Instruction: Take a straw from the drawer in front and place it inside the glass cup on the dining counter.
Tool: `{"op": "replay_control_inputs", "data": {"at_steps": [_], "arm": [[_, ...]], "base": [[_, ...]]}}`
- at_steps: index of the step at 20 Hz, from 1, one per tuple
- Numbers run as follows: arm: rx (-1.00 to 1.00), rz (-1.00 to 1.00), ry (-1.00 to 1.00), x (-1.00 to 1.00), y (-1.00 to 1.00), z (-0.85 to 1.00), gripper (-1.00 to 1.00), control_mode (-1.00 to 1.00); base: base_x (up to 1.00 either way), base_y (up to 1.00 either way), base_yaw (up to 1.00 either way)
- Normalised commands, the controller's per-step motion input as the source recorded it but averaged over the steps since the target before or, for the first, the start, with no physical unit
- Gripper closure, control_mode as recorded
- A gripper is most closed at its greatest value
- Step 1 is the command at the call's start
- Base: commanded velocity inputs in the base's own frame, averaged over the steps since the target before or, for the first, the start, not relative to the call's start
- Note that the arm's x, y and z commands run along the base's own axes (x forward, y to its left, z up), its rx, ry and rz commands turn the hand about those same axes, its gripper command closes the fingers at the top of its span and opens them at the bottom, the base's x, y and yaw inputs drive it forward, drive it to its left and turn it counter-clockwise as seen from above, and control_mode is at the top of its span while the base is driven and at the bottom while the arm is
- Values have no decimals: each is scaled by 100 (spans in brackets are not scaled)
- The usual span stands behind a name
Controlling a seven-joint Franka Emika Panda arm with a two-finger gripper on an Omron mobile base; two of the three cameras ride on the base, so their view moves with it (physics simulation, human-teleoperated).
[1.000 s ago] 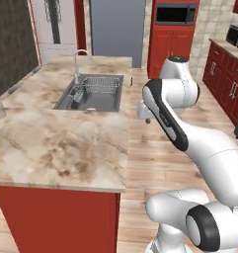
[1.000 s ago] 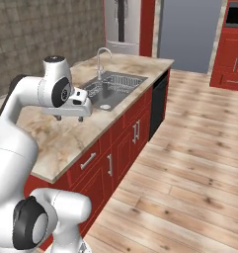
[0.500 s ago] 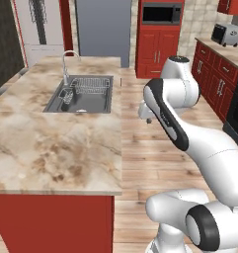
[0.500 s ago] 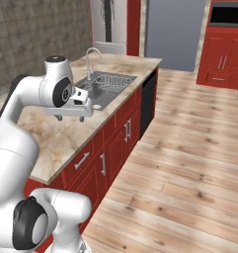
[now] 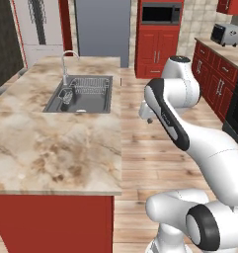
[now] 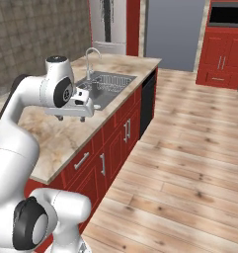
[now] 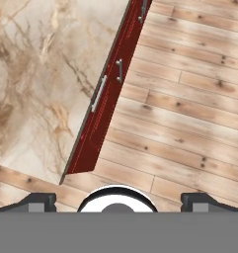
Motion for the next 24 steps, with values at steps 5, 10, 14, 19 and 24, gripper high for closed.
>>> {"op": "replay_control_inputs", "data": {"at_steps": [5,10,14,19,24], "arm": [[0,0,0,0,0,0,-100,100],[0,0,0,0,0,0,-100,100],[0,0,0,0,0,-2,-100,-100],[8,0,0,0,-5,-14,-100,-100],[8,0,1,-2,-2,-2,-100,-100]], "base": [[0,0,0],[0,0,0],[0,0,0],[0,0,0],[0,0,0]]}}
